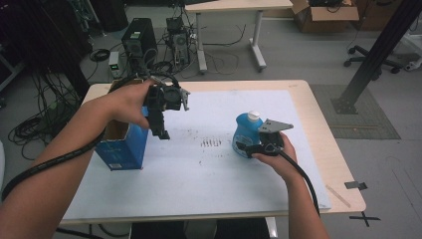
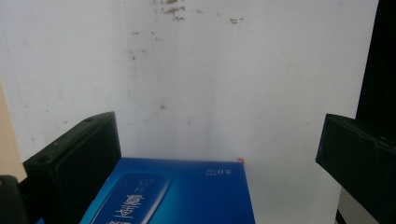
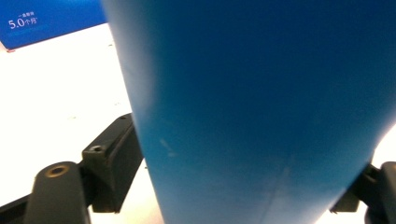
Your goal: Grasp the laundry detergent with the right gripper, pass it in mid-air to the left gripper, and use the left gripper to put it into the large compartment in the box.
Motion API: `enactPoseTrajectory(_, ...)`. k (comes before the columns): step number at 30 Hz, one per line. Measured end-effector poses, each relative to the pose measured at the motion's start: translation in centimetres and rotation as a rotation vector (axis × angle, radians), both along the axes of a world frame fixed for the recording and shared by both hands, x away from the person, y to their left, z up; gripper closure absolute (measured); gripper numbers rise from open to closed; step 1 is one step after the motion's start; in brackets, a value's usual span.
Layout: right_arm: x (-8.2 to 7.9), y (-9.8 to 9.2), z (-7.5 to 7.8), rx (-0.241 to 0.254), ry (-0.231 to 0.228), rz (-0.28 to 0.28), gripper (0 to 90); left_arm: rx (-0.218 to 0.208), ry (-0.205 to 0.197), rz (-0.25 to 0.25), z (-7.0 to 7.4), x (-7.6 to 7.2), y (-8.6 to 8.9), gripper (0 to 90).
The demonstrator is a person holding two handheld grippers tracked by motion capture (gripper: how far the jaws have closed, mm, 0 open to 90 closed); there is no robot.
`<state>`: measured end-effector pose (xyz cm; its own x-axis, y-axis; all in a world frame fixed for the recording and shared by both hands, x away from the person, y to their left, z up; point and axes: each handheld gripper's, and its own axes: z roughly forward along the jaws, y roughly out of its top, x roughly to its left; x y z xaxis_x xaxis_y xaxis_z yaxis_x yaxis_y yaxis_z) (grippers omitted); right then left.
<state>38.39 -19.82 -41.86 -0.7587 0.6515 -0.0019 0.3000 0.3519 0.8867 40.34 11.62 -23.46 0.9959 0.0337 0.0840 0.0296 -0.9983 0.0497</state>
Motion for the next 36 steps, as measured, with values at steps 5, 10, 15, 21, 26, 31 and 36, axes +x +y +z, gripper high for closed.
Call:
enactPoseTrajectory(5,0.0,0.1,-0.1,0.006,-0.008,0.002,26.6,-0.001,-0.001,0.001,0.1,0.0,0.1,0.2)
enactPoseTrajectory(10,0.0,0.1,-0.1,-0.001,-0.017,0.005,32.3,0.002,-0.003,0.005,0.1,0.0,0.2,0.2)
enactPoseTrajectory(15,0.0,0.0,-0.1,0.009,-0.034,0.002,43.1,0.0,-0.003,0.008,0.1,0.0,0.2,0.2)
enactPoseTrajectory(21,-0.2,-0.1,-0.4,0.041,-0.041,-0.005,45.4,-0.001,-0.004,0.01,0.0,0.2,0.2,0.2)
enactPoseTrajectory(26,-0.1,-0.2,-0.4,0.052,-0.033,-0.001,45.9,-0.006,-0.008,-0.001,0.3,0.1,-0.1,0.2)
enactPoseTrajectory(31,-0.4,-0.3,0.6,0.074,-0.054,0.021,45.9,-0.002,-0.014,-0.001,0.5,0.1,-0.2,0.2)
enactPoseTrajectory(36,-0.6,-0.2,2.1,0.06,-0.079,0.059,45.9,-0.01,-0.017,0.0,0.8,0.1,-0.3,0.2)
